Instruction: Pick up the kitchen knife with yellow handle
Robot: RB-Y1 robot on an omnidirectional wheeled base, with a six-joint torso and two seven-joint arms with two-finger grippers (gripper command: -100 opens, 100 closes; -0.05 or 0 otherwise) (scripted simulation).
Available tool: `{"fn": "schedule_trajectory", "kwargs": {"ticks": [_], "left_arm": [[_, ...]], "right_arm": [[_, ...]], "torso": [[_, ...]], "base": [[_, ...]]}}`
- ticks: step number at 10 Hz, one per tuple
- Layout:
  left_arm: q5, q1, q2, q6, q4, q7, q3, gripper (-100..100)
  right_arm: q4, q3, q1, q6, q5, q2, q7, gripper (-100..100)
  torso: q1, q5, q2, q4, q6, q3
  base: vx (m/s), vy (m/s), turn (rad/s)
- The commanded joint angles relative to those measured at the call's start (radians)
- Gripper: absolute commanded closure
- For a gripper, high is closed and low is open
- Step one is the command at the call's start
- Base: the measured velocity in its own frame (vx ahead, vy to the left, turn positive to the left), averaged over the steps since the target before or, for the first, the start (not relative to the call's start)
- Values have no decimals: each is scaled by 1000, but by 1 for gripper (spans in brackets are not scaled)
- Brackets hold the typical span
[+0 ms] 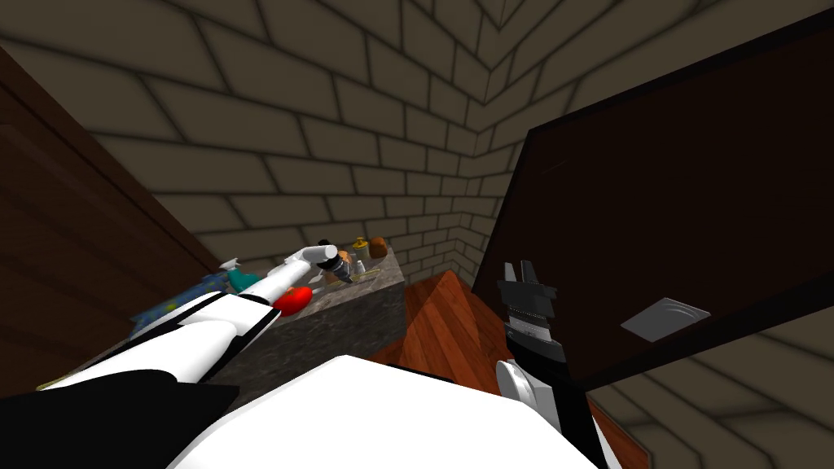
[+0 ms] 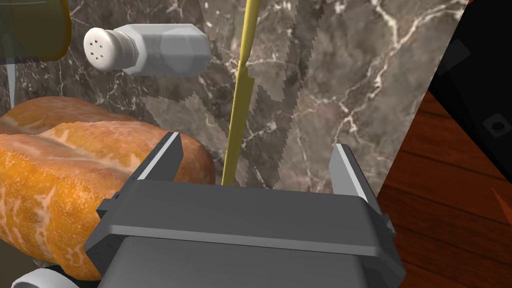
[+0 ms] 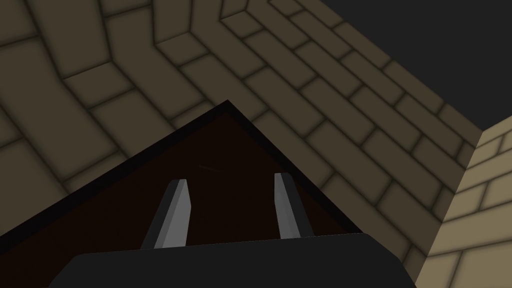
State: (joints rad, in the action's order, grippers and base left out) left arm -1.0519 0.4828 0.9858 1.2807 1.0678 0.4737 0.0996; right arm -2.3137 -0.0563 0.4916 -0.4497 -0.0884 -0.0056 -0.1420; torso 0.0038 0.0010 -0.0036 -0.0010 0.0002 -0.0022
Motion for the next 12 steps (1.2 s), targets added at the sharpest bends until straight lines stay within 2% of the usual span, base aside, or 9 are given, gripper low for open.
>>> {"fn": "schedule_trajectory", "kwargs": {"ticks": [1,3,4,7,12], "left_arm": [[-14,36,-5,48,-50,-21,23,-100],[-27,71,-14,99,-107,-42,50,-100],[-27,71,-14,99,-111,-42,50,-100],[-43,111,-27,166,-179,-71,86,-100],[-66,156,-46,257,-262,-112,133,-100]], "right_arm": [[0,0,0,0,0,0,0,0],[0,0,0,0,0,0,0,0],[0,0,0,0,0,0,0,0],[0,0,0,0,0,0,0,0],[0,0,0,0,0,0,0,0]], "torso": [[0,0,0,0,0,0],[2,0,-1,0,0,-1],[2,1,-1,0,0,-1],[0,0,0,0,0,0],[2,1,-1,0,0,-1]], "base": [[55,71,-47],[62,86,-49],[34,54,-21],[40,55,-40],[59,80,-45]]}}
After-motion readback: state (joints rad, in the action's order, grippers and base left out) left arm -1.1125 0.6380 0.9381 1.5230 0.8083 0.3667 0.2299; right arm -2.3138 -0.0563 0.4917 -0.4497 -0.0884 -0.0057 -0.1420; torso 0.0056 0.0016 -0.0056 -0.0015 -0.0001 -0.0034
